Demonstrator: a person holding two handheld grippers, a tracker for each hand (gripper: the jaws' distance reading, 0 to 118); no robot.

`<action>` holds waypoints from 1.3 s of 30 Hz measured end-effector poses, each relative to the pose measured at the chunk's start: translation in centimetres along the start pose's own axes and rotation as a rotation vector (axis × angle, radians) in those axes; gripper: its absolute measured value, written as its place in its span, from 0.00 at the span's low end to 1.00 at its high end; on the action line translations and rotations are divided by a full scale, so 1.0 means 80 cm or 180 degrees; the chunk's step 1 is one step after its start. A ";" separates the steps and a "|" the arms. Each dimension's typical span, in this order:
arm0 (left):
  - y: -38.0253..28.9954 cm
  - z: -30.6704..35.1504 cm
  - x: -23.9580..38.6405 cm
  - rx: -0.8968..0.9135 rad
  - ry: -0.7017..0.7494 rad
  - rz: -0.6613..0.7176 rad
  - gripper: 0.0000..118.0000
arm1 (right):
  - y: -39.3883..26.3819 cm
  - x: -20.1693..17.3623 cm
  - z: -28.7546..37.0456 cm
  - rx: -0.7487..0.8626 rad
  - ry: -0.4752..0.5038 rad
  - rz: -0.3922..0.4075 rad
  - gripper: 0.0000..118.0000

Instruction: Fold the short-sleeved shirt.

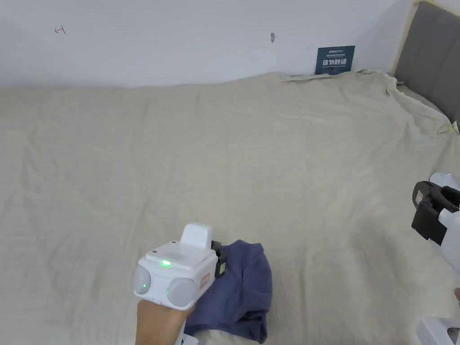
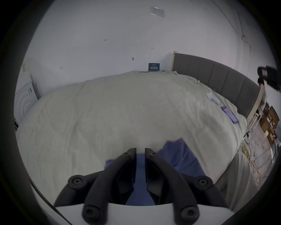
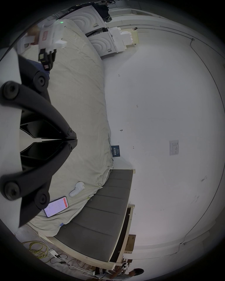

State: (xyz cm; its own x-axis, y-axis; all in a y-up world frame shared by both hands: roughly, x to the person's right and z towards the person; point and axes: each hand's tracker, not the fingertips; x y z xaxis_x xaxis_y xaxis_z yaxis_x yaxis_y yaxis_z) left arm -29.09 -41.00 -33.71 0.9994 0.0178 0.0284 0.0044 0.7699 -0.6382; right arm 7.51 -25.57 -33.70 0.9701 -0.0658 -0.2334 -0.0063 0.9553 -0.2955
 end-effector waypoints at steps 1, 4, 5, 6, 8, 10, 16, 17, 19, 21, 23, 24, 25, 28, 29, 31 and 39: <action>-0.008 -0.004 0.008 -0.0036 -0.0001 0.0002 0.02 | -0.001 0.001 0.000 -0.0005 -0.0003 -0.0006 0.00; -0.030 -0.014 0.030 -0.0145 -0.0027 0.0011 0.01 | -0.005 0.006 0.000 -0.0032 -0.0020 -0.0018 0.00; -0.036 -0.022 0.038 -0.0217 -0.0083 0.0005 0.01 | -0.007 0.008 -0.001 -0.0040 -0.0028 -0.0021 0.00; -0.042 -0.028 0.047 -0.0254 -0.0101 -0.0002 0.01 | -0.008 0.010 -0.001 -0.0048 -0.0038 -0.0025 0.00; -0.052 -0.041 0.063 -0.0303 -0.0034 -0.0056 0.01 | -0.009 0.015 -0.002 -0.0067 -0.0055 -0.0029 0.00; -0.055 -0.051 0.072 -0.0288 0.0018 -0.0059 0.01 | -0.011 0.019 -0.001 -0.0073 -0.0077 -0.0037 0.00; -0.047 -0.057 0.092 -0.0233 -0.0019 0.0042 0.01 | -0.014 0.028 -0.004 -0.0102 -0.0128 -0.0065 0.00; -0.047 -0.057 0.096 -0.0223 -0.0022 0.0032 0.01 | -0.014 0.029 -0.004 -0.0103 -0.0125 -0.0074 0.00; -0.048 -0.057 0.102 -0.0207 -0.0043 0.0013 0.01 | -0.014 0.028 -0.003 -0.0100 -0.0122 -0.0082 0.00; -0.051 -0.059 0.106 -0.0208 -0.0084 0.0037 0.01 | -0.013 0.028 -0.003 -0.0095 -0.0124 -0.0073 0.00; -0.053 -0.057 0.110 -0.0195 -0.0166 0.0046 0.01 | -0.012 0.028 -0.003 -0.0095 -0.0124 -0.0069 0.00; -0.053 -0.056 0.113 -0.0190 -0.0177 0.0030 0.01 | -0.012 0.028 -0.003 -0.0090 -0.0125 -0.0071 0.00; -0.054 -0.054 0.117 -0.0178 -0.0266 0.0001 0.01 | -0.012 0.027 -0.003 -0.0088 -0.0126 -0.0071 0.00; -0.053 -0.050 0.125 -0.0141 -0.0341 -0.0041 0.01 | -0.011 0.024 -0.001 -0.0086 -0.0123 -0.0065 0.00; -0.050 -0.049 0.124 -0.0137 -0.0460 0.0057 0.01 | -0.011 0.023 0.000 -0.0084 -0.0119 -0.0062 0.00; -0.042 -0.039 0.124 -0.0049 -0.0483 0.0183 0.01 | -0.009 0.021 0.001 -0.0080 -0.0113 -0.0053 0.00; 0.030 0.025 0.087 0.0624 -0.0398 0.0290 0.01 | 0.005 0.002 0.005 0.0046 -0.0029 0.0002 0.00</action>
State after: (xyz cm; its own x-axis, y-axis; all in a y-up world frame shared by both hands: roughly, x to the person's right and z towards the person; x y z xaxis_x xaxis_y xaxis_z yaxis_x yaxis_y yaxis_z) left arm -22.21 -37.74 -33.54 0.9835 0.1623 0.0802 -0.1043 0.8702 -0.4815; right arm 7.74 -25.12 -33.49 0.9723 -0.0625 -0.2251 -0.0036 0.9594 -0.2819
